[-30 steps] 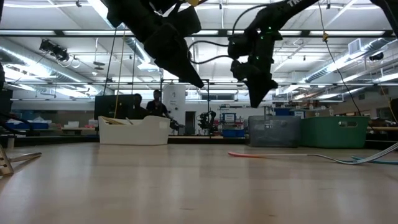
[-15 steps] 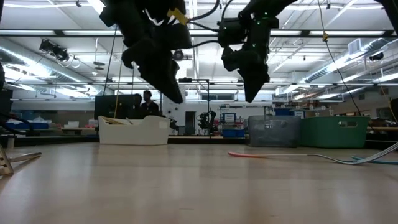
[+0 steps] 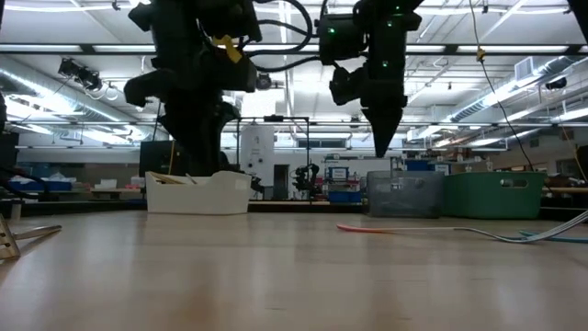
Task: Sort silverware by color (type)
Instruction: Put the gold fork into the white bin
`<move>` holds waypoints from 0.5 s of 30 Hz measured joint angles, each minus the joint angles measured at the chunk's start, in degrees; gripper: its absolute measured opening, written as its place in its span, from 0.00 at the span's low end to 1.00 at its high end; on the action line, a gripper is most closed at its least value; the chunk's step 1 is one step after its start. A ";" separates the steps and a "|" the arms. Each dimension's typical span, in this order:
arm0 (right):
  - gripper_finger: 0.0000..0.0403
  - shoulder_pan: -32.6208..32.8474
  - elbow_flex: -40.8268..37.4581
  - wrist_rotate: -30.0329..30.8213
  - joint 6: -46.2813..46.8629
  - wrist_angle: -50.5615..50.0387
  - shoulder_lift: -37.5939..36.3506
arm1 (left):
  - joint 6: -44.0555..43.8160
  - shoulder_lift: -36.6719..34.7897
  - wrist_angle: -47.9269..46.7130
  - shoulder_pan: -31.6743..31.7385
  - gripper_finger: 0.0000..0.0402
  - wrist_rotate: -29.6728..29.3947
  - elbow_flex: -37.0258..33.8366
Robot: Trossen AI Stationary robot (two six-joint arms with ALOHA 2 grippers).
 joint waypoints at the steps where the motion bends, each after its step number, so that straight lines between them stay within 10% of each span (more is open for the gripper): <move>1: 0.20 0.50 -0.56 0.43 0.23 -0.16 0.00 | -0.06 0.00 -0.17 -0.35 0.26 0.00 0.00; 15: 0.19 7.68 -5.65 6.29 3.60 2.09 0.00 | 3.17 0.00 -8.30 -5.90 0.26 2.47 0.00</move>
